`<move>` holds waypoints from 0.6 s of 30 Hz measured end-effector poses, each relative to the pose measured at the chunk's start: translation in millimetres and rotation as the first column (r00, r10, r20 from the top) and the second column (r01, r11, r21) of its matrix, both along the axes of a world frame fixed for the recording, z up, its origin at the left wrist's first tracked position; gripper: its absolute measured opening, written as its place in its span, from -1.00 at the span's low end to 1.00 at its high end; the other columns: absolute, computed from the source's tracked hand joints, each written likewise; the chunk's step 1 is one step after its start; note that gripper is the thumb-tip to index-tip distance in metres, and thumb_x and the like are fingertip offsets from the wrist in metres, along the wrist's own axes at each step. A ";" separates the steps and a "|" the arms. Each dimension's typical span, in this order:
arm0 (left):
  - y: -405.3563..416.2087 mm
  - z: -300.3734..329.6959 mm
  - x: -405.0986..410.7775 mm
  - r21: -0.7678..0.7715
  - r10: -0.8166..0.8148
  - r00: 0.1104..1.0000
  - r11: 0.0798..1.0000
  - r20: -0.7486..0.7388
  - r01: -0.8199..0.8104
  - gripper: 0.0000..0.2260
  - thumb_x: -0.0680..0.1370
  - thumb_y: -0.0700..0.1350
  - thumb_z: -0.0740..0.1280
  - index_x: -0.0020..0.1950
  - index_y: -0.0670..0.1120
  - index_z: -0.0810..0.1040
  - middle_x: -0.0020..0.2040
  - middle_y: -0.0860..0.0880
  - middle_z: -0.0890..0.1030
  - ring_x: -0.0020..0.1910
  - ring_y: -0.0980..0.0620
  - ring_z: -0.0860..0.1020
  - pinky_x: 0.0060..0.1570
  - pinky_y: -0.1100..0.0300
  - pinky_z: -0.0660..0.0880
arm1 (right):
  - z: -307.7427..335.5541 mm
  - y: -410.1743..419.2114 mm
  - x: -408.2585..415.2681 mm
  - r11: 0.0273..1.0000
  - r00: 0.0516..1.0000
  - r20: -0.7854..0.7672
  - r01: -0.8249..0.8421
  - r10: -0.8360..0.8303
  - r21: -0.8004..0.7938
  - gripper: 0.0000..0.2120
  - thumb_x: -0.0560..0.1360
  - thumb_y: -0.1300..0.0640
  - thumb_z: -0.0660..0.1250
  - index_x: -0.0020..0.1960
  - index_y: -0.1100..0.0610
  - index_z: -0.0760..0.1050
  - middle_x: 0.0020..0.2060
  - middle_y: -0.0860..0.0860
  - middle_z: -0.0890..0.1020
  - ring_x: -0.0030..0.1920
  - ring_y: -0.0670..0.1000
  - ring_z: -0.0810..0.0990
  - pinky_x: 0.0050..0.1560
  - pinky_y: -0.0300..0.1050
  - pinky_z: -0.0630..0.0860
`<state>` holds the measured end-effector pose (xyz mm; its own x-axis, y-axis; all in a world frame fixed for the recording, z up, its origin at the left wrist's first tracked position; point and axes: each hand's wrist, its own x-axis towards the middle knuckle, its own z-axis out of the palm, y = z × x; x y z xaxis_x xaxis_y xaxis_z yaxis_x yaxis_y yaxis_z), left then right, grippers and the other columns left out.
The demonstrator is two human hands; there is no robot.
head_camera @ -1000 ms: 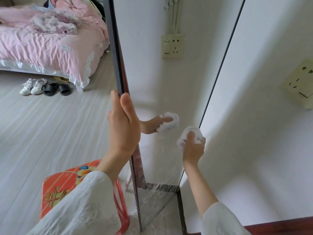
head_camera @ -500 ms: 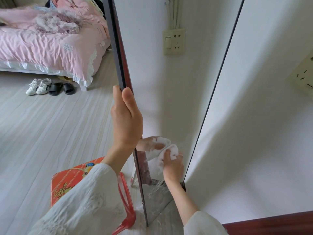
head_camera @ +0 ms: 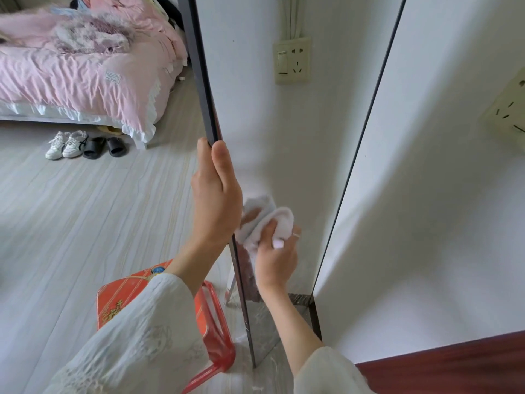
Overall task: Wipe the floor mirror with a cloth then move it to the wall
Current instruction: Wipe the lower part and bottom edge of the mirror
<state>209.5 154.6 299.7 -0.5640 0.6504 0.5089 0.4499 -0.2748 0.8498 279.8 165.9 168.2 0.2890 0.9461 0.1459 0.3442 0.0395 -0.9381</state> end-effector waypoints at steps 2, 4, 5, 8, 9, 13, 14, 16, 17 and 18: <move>-1.1 -4.7 -2.9 -0.012 -0.008 1.000 1.000 -0.006 0.008 -0.75 0.64 -0.11 -0.05 -0.24 0.01 0.20 -0.41 0.08 0.21 -0.44 0.23 0.31 -0.37 0.36 0.26 | -31.6 -12.8 14.4 0.979 0.992 0.112 -0.041 0.064 -0.198 -0.41 0.43 -0.35 0.10 0.09 0.16 0.37 -0.18 0.08 0.63 -0.30 0.03 0.59 -0.37 -0.10 0.52; -3.8 -14.1 -4.0 -0.038 -0.030 0.999 0.999 -0.012 0.029 -0.74 0.63 -0.08 -0.04 -0.27 0.05 0.18 -0.40 0.09 0.21 -0.44 0.23 0.30 -0.37 0.35 0.26 | -42.6 -16.4 30.0 0.948 0.985 0.137 -0.055 0.103 -0.314 -0.52 0.50 -0.22 0.18 0.12 0.19 0.39 -0.15 0.05 0.62 -0.26 0.05 0.59 -0.32 -0.05 0.55; -5.8 -20.5 -4.6 -0.055 -0.049 0.999 0.997 -0.009 0.048 -0.74 0.62 -0.06 -0.04 -0.27 0.06 0.18 -0.40 0.09 0.22 -0.44 0.23 0.30 -0.38 0.34 0.25 | -38.8 -14.5 35.6 0.947 0.989 0.123 -0.037 0.080 -0.319 -0.57 0.51 -0.16 0.20 0.13 0.19 0.40 -0.17 0.01 0.61 -0.27 0.03 0.57 -0.36 -0.10 0.50; -13.2 -35.7 -4.3 -0.098 -0.101 0.995 0.990 0.012 0.102 -0.72 0.63 -0.07 -0.03 -0.29 0.04 0.20 -0.41 0.10 0.24 -0.45 0.26 0.33 -0.38 0.36 0.28 | 0.4 -4.4 33.7 0.983 1.000 0.013 -0.023 0.026 -0.180 -0.66 0.53 -0.07 0.23 0.15 0.15 0.40 -0.29 -0.11 0.50 -0.35 -0.15 0.48 -0.45 -0.33 0.34; -15.0 -38.7 -5.0 -0.107 -0.118 0.993 0.987 0.026 0.120 -0.71 0.64 -0.10 -0.03 -0.29 0.03 0.22 -0.42 0.12 0.29 -0.44 0.29 0.36 -0.39 0.41 0.30 | 17.8 -2.1 28.0 0.994 0.999 -0.026 -0.030 0.028 -0.108 -0.71 0.52 -0.05 0.25 0.12 0.13 0.41 -0.30 -0.12 0.49 -0.35 -0.19 0.47 -0.45 -0.40 0.33; -18.1 -40.9 -12.1 -0.111 -0.286 0.952 0.948 0.107 0.297 -0.71 0.63 -0.05 -0.03 0.01 -0.02 0.47 -0.12 0.27 0.55 -0.06 0.35 0.54 -0.08 0.47 0.43 | 67.2 -1.7 -6.2 0.987 0.998 -0.053 -0.027 0.035 0.157 -0.77 0.46 -0.18 0.23 -0.08 -0.04 0.32 -0.36 -0.13 0.51 -0.36 -0.14 0.51 -0.32 -0.42 0.40; -18.5 -40.8 -14.7 -0.104 -0.322 0.938 0.936 0.127 0.336 -0.71 0.62 -0.02 -0.02 0.07 -0.02 0.48 -0.04 0.22 0.56 0.01 0.29 0.55 -0.01 0.41 0.46 | 69.7 -1.9 -12.7 0.983 0.999 -0.050 -0.010 0.020 0.184 -0.74 0.42 -0.24 0.17 -0.09 -0.07 0.29 -0.35 -0.08 0.55 -0.34 -0.07 0.54 -0.29 -0.33 0.44; -20.4 -41.2 -19.7 -0.116 -0.348 0.925 0.923 0.151 0.366 -0.68 0.59 0.06 -0.01 0.02 -0.02 0.48 -0.07 0.10 0.59 -0.01 0.15 0.58 0.01 0.20 0.53 | 63.9 -5.3 -22.4 0.983 0.999 -0.041 0.004 0.004 0.184 -0.75 0.38 -0.29 0.10 -0.11 -0.13 0.24 -0.33 -0.05 0.56 -0.32 0.00 0.56 -0.28 -0.19 0.47; -21.1 -41.0 -21.7 -0.139 -0.344 0.926 0.921 0.156 0.365 -0.64 0.57 0.12 -0.01 -0.03 -0.06 0.47 -0.12 -0.01 0.59 -0.05 0.02 0.59 -0.01 0.04 0.55 | 57.9 -8.5 -25.9 0.983 1.000 -0.025 0.003 0.001 0.181 -0.75 0.39 -0.29 0.08 -0.11 -0.14 0.23 -0.33 -0.07 0.55 -0.32 -0.01 0.55 -0.29 -0.19 0.46; -21.4 -40.9 -22.8 -0.161 -0.337 0.928 0.918 0.158 0.361 -0.59 0.54 0.19 0.00 -0.08 -0.09 0.45 -0.16 -0.13 0.57 -0.09 -0.13 0.57 -0.03 -0.12 0.53 | 49.5 -11.9 -28.0 0.983 1.000 0.005 0.006 -0.007 0.184 -0.73 0.40 -0.29 0.07 -0.10 -0.10 0.26 -0.33 -0.07 0.54 -0.33 -0.01 0.53 -0.30 -0.19 0.46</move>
<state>186.7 133.2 258.8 -0.3348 0.8926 0.3018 0.2407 -0.2286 0.9433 251.9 154.0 217.6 0.2939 0.9011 0.3187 0.3498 0.2089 -0.9132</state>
